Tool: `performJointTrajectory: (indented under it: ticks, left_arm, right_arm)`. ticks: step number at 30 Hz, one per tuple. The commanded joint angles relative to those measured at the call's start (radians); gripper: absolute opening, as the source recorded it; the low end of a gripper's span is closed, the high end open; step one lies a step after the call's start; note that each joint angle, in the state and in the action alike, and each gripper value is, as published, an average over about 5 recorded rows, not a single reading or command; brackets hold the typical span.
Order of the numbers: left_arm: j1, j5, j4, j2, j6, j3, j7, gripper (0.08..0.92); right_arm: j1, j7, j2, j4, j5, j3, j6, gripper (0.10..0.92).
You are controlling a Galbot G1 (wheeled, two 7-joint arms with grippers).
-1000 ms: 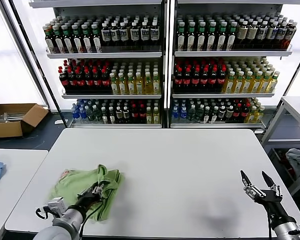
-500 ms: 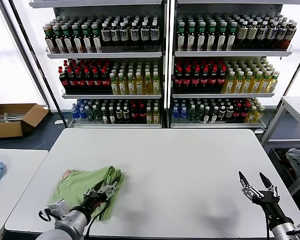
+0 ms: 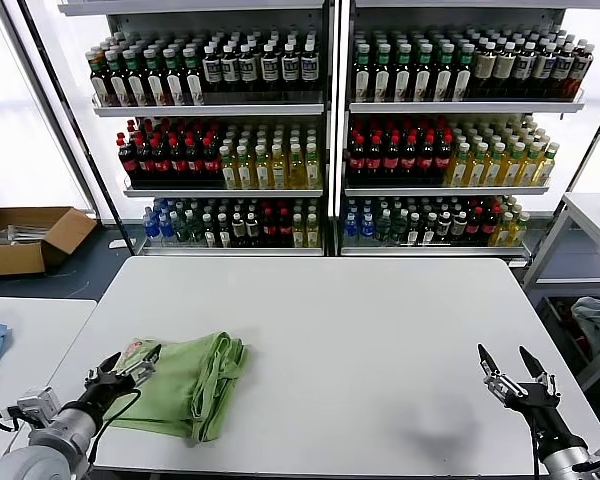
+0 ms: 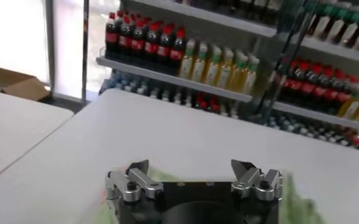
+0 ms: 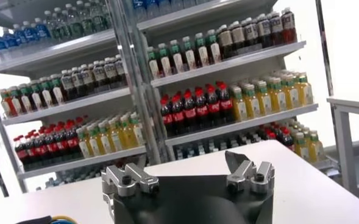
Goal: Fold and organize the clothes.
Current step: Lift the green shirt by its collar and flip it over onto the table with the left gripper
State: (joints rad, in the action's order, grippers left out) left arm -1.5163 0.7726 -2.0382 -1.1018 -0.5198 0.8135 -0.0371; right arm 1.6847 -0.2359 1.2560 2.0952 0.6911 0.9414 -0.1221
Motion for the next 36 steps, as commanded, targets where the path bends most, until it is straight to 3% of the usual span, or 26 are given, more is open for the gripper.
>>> performJointTrajectory:
  ticks: [1,18,36]
  left_arm:
    - [0.038,-0.178,0.186,0.011,0.039,0.009,0.112,0.823]
    - [0.008,-0.066,0.190,-0.030,0.042,-0.014,0.114,0.797]
    - [0.005,-0.003,0.176,-0.060,0.066,-0.010,0.115,0.293]
  right_arm:
    - [0.007,0.002,0.002,0.004,0.004,0.025,-0.001,0.823]
    - [0.028,0.001,0.010,0.021,0.012,0.034,0.005,0.823]
    - [0.059,0.002,0.034,0.050,0.018,0.049,0.011,0.823]
